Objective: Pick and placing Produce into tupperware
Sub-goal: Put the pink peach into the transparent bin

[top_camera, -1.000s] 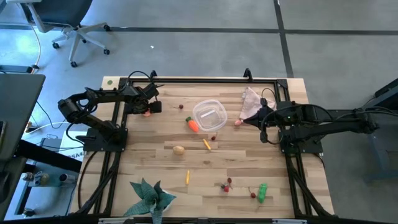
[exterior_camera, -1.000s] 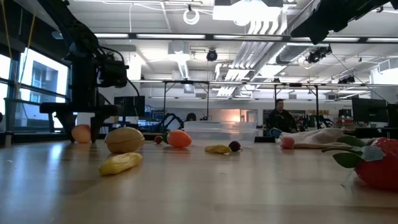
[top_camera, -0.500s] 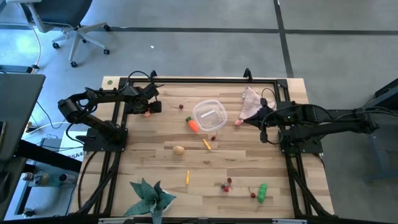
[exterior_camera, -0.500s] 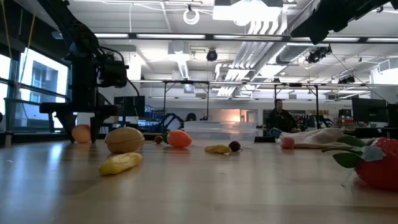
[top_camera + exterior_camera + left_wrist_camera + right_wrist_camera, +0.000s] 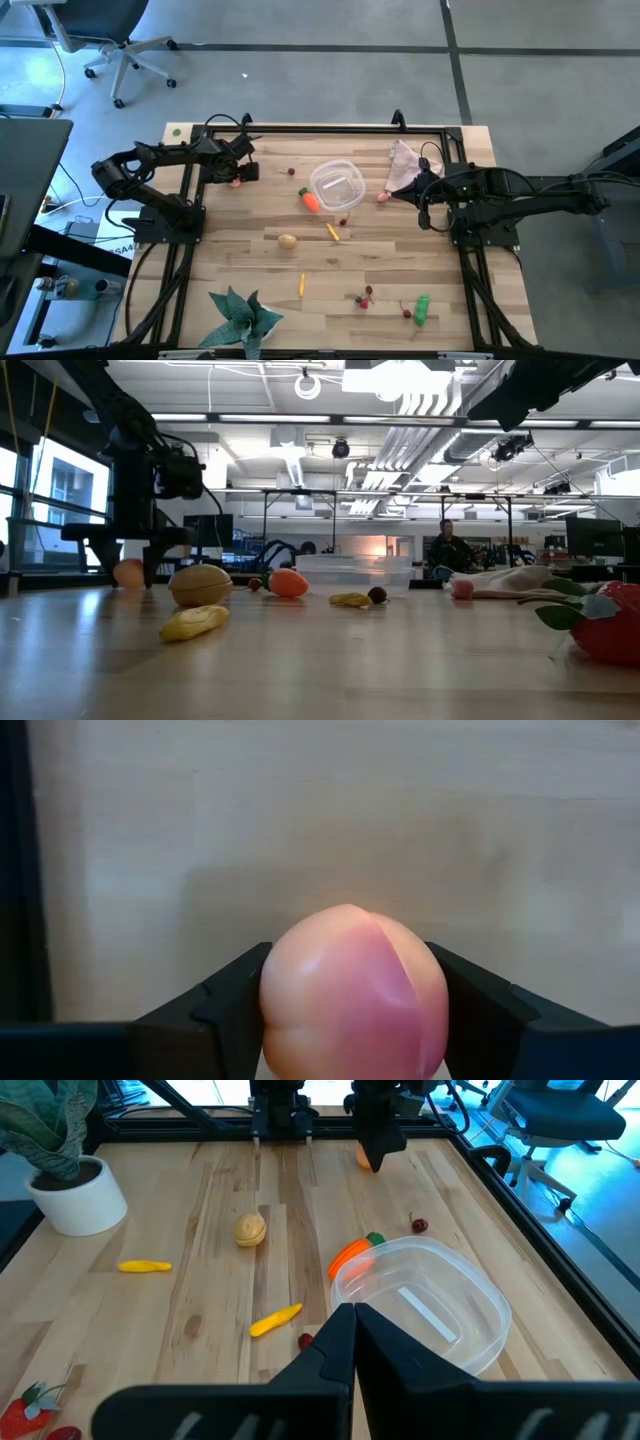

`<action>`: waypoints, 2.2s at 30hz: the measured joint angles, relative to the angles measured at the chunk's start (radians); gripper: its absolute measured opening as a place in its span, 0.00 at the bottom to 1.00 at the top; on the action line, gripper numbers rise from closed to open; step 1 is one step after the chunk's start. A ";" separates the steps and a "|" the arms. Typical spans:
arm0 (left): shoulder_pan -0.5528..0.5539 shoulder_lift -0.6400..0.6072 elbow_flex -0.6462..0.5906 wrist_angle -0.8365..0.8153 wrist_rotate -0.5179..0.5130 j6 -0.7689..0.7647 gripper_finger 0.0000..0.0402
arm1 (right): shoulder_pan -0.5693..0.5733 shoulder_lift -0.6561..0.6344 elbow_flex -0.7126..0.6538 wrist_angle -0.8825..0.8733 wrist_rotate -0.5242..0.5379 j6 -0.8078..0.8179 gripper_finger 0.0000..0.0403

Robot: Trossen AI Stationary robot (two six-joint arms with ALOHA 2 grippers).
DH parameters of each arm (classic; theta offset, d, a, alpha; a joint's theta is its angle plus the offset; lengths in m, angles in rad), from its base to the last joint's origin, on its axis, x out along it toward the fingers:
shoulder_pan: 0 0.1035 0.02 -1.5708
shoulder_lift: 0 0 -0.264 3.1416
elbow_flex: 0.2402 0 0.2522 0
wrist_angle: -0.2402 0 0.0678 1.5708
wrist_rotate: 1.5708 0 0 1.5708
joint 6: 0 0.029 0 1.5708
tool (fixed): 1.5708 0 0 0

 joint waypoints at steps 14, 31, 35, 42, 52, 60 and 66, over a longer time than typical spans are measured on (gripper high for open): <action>-0.154 -0.221 0.110 0.018 0.042 -0.019 0.54 | 0.000 0.000 0.000 0.000 0.000 0.000 0.00; -0.455 -0.114 0.391 0.136 -0.084 0.000 0.55 | 0.000 0.000 0.000 0.000 0.000 0.000 0.00; -0.486 0.019 0.550 0.060 -0.081 0.034 0.55 | 0.000 0.000 0.000 0.000 0.000 0.000 0.00; -0.517 0.296 0.908 -0.148 -0.068 0.119 0.55 | 0.000 0.000 0.000 -0.002 0.000 0.000 0.00; -0.545 0.653 1.271 -0.349 -0.024 0.162 0.55 | 0.000 0.000 0.000 -0.008 0.000 0.000 0.00; -0.544 0.780 1.302 -0.340 0.035 0.158 0.55 | 0.000 0.000 0.000 -0.010 0.000 0.000 0.00; -0.551 0.808 1.302 -0.330 0.044 0.183 0.55 | 0.000 0.000 0.000 -0.010 0.000 0.000 0.00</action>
